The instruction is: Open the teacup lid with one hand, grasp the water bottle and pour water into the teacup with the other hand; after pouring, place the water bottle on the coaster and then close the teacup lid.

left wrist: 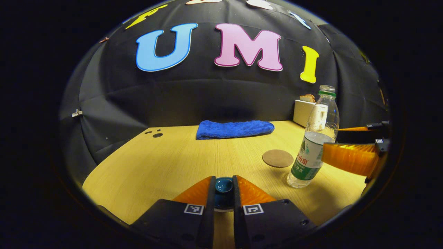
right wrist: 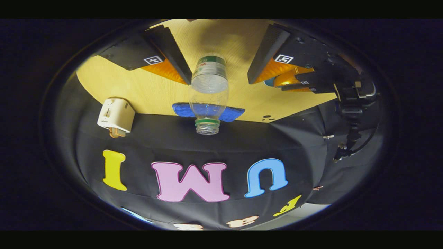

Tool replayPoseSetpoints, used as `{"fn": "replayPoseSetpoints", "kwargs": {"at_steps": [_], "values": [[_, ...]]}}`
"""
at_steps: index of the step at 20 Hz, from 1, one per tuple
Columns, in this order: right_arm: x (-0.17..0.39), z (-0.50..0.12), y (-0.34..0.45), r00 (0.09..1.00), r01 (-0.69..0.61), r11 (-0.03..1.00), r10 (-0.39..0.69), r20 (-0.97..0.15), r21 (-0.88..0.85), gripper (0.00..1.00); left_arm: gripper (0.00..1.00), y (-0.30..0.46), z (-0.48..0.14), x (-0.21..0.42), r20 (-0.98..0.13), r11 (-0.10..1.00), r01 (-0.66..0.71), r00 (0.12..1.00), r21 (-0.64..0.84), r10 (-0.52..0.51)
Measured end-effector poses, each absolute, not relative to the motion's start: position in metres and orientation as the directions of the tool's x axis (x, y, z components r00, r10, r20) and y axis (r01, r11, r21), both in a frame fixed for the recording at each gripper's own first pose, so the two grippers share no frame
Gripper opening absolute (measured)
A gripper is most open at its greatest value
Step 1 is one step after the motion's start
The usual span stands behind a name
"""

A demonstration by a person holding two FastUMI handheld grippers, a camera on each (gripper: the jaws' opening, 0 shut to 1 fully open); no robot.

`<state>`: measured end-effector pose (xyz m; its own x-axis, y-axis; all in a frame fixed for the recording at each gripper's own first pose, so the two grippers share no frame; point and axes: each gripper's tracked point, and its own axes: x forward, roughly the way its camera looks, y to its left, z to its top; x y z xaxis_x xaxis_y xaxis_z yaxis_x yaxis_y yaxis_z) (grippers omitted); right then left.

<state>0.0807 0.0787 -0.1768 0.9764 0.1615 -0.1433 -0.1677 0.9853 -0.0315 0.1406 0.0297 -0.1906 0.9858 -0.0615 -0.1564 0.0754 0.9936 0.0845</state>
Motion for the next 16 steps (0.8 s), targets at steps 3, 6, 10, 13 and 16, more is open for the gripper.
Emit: {"fn": "replayPoseSetpoints", "kwargs": {"at_steps": [3,6,10,13,16], "values": [[0.081,-0.184,0.076,0.978,-0.146,0.989,0.141,-0.152,-0.024,1.00,0.26,0.032,-0.182,0.138,-0.133,0.995,0.069,0.989,0.076,-0.058],[0.088,-0.190,0.075,0.982,-0.122,0.992,0.119,-0.147,-0.012,1.00,0.26,0.036,-0.169,0.135,-0.108,0.995,0.064,0.993,0.077,-0.055],[0.104,-0.188,0.079,0.988,-0.096,0.995,0.096,-0.123,0.007,1.00,0.26,0.045,-0.157,0.125,-0.084,0.996,0.050,0.996,0.077,-0.044],[0.116,-0.190,0.078,0.991,-0.066,0.998,0.067,-0.114,0.011,1.00,0.26,0.055,-0.155,0.116,-0.084,0.996,0.037,0.996,0.079,-0.030],[0.125,-0.192,0.074,0.993,-0.031,0.999,0.032,-0.112,0.010,1.00,0.29,0.066,-0.160,0.110,-0.092,0.995,0.027,0.996,0.092,-0.019]]}}
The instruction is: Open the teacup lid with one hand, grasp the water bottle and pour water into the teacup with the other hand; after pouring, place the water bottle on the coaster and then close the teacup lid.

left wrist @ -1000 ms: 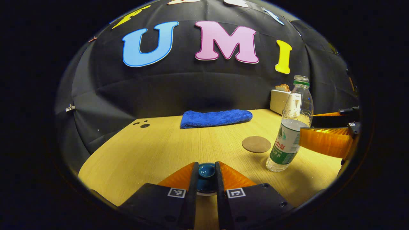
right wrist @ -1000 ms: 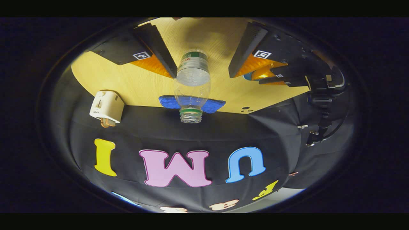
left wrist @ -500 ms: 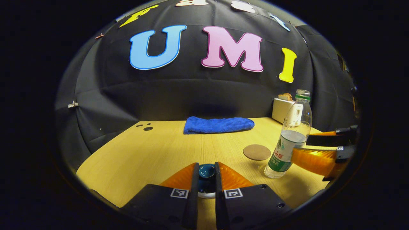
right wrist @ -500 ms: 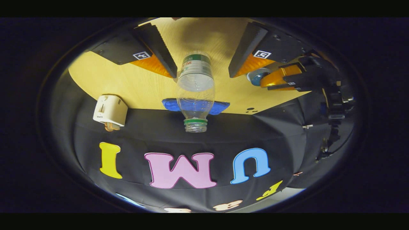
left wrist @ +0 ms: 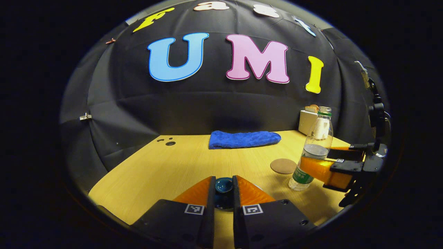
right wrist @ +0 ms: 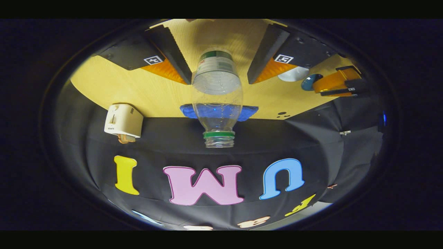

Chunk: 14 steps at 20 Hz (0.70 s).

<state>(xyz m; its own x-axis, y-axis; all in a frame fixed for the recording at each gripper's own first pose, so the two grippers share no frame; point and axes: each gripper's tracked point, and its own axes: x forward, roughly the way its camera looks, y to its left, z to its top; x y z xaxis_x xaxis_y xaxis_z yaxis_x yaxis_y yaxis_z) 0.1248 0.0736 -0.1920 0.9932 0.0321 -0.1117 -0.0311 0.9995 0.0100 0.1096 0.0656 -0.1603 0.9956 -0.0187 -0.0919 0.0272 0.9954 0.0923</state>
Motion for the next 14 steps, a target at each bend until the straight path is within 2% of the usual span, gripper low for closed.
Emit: {"fn": "replayPoseSetpoints", "kwargs": {"at_steps": [1,5,6,9,10,11,12,14], "values": [[0.127,-0.191,0.074,0.994,-0.026,1.000,0.028,-0.107,0.014,1.00,0.26,0.068,-0.162,0.108,-0.098,0.995,0.027,0.995,0.095,-0.018],[0.133,-0.190,0.078,0.995,-0.021,1.000,0.021,-0.101,0.001,1.00,0.26,0.077,-0.171,0.105,-0.114,0.995,0.020,0.993,0.097,-0.009],[0.134,-0.190,0.080,0.995,-0.018,1.000,0.017,-0.102,-0.002,1.00,0.30,0.079,-0.171,0.105,-0.115,0.995,0.019,0.993,0.095,-0.008],[0.139,-0.189,0.078,0.996,-0.003,1.000,0.003,-0.094,-0.002,0.97,0.26,0.082,-0.171,0.106,-0.117,0.996,0.019,0.993,0.092,-0.008],[0.140,-0.190,0.078,0.996,0.001,1.000,-0.002,-0.092,-0.002,0.87,0.26,0.081,-0.172,0.107,-0.117,0.995,0.020,0.993,0.095,-0.009],[0.143,-0.190,0.077,0.996,0.009,1.000,-0.010,-0.092,-0.003,0.88,0.29,0.081,-0.172,0.107,-0.117,0.995,0.024,0.993,0.098,-0.013],[0.143,-0.190,0.077,0.996,0.013,1.000,-0.013,-0.091,-0.002,0.85,0.26,0.082,-0.172,0.108,-0.117,0.994,0.028,0.993,0.103,-0.016],[0.147,-0.190,0.077,0.996,0.012,1.000,-0.013,-0.091,-0.002,0.80,0.26,0.083,-0.173,0.108,-0.120,0.993,0.034,0.993,0.111,-0.021]]}}
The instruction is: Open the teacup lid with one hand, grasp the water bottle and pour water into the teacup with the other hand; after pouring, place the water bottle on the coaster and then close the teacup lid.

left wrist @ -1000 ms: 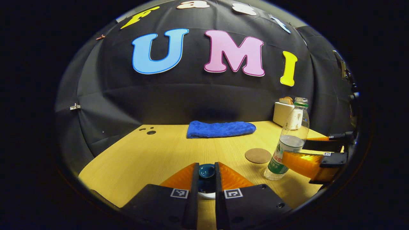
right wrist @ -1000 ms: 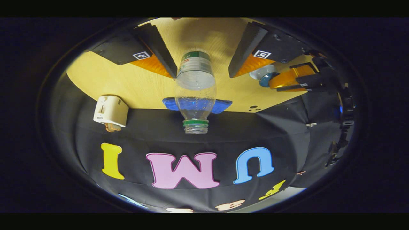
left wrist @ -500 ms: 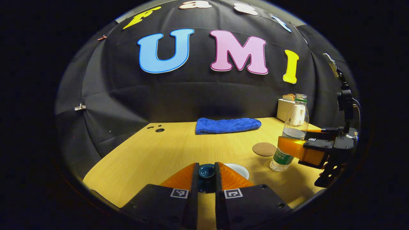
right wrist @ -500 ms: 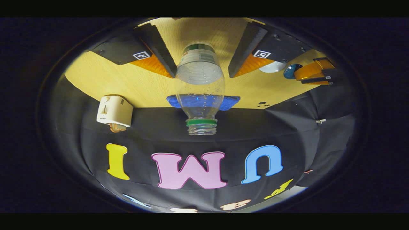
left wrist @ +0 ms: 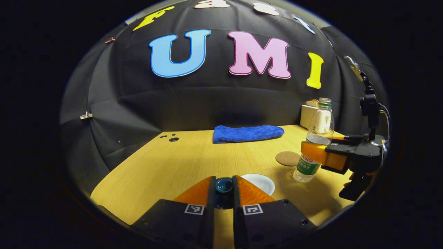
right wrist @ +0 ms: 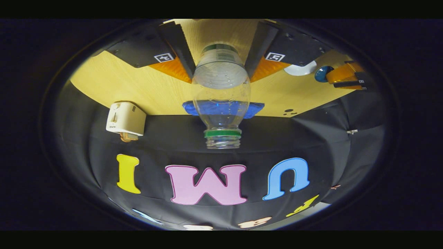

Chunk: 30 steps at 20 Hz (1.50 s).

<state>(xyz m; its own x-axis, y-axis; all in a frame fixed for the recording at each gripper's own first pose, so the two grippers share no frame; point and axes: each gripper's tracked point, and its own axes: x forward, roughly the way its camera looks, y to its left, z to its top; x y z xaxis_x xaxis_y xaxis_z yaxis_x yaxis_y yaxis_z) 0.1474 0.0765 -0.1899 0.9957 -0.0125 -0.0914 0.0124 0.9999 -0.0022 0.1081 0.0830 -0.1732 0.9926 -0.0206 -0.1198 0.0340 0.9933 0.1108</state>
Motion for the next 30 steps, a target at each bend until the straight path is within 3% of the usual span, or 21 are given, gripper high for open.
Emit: {"fn": "replayPoseSetpoints", "kwargs": {"at_steps": [7,12,16,17,21,22,23,30], "values": [[0.150,-0.186,0.090,0.992,-0.083,0.995,0.077,-0.101,-0.047,0.75,0.29,0.092,-0.171,0.107,-0.121,0.994,0.025,0.993,0.105,-0.012],[0.153,-0.181,0.089,0.988,-0.093,0.992,0.081,-0.133,-0.082,0.74,0.26,0.105,-0.167,0.102,-0.112,0.996,-0.008,0.994,0.092,0.018],[0.154,-0.159,0.089,0.992,-0.103,0.968,0.083,-0.095,-0.227,0.71,0.26,0.117,-0.162,0.095,-0.099,0.996,-0.043,0.994,0.080,0.050],[0.155,-0.152,0.086,0.993,-0.095,0.953,0.073,-0.088,-0.288,0.71,0.29,0.120,-0.160,0.092,-0.094,0.995,-0.051,0.994,0.082,0.059],[0.163,-0.135,0.084,0.996,-0.088,0.838,0.061,-0.067,-0.539,0.71,0.26,0.132,-0.151,0.082,-0.076,0.994,-0.070,0.994,0.080,0.076],[0.163,-0.135,0.086,0.995,-0.100,0.809,0.074,-0.068,-0.579,0.67,0.26,0.134,-0.151,0.081,-0.074,0.994,-0.072,0.994,0.076,0.078],[0.164,-0.136,0.089,0.994,-0.113,0.782,0.088,-0.072,-0.613,0.71,0.26,0.137,-0.151,0.079,-0.076,0.994,-0.076,0.994,0.077,0.082],[0.166,-0.170,0.111,0.980,-0.196,0.605,0.140,-0.139,-0.771,0.71,0.26,0.158,-0.158,0.066,-0.084,0.994,-0.108,0.990,0.027,0.110]]}}
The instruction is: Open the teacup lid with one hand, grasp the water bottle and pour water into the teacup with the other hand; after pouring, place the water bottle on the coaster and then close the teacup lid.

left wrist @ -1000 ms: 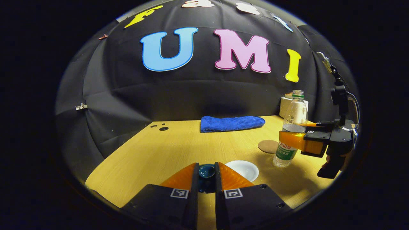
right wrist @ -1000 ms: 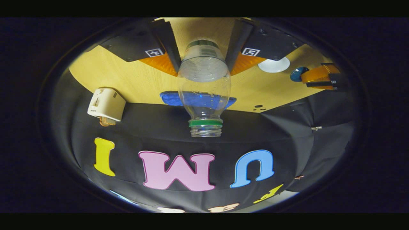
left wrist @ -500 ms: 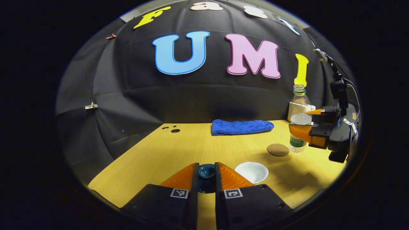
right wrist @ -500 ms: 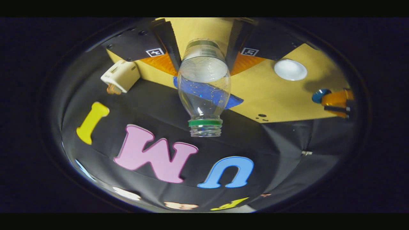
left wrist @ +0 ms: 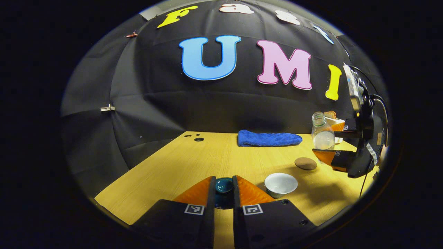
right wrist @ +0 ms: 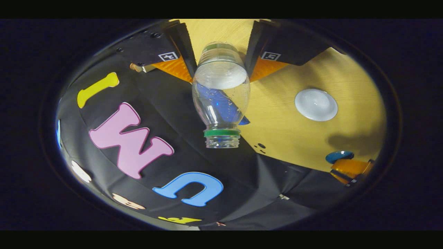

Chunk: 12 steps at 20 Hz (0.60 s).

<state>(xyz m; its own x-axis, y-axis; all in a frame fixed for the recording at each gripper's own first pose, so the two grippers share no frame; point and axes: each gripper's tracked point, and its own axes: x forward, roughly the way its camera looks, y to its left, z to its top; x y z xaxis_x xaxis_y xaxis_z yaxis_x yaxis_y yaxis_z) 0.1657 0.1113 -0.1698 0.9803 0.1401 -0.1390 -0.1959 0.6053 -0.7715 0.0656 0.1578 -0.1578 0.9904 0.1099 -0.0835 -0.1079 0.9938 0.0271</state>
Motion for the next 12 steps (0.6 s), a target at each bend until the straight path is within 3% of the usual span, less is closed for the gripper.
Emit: {"fn": "replayPoseSetpoints", "kwargs": {"at_steps": [5,6,9,12], "values": [[0.177,-0.187,0.115,0.977,-0.205,0.485,0.147,-0.151,-0.850,0.71,0.26,0.173,-0.163,0.058,-0.105,0.992,-0.119,0.987,0.030,0.122],[0.178,-0.187,0.118,0.977,-0.200,0.438,0.158,-0.144,-0.877,0.71,0.29,0.175,-0.164,0.057,-0.108,0.992,-0.120,0.987,0.028,0.123],[0.180,-0.193,0.119,0.970,-0.203,0.311,0.196,-0.146,-0.928,0.75,0.26,0.182,-0.168,0.057,-0.116,0.992,-0.126,0.985,0.019,0.127],[0.182,-0.209,0.119,0.958,-0.244,0.266,0.216,-0.188,-0.933,0.71,0.26,0.184,-0.179,0.060,-0.129,0.992,-0.127,0.983,0.013,0.128]]}}
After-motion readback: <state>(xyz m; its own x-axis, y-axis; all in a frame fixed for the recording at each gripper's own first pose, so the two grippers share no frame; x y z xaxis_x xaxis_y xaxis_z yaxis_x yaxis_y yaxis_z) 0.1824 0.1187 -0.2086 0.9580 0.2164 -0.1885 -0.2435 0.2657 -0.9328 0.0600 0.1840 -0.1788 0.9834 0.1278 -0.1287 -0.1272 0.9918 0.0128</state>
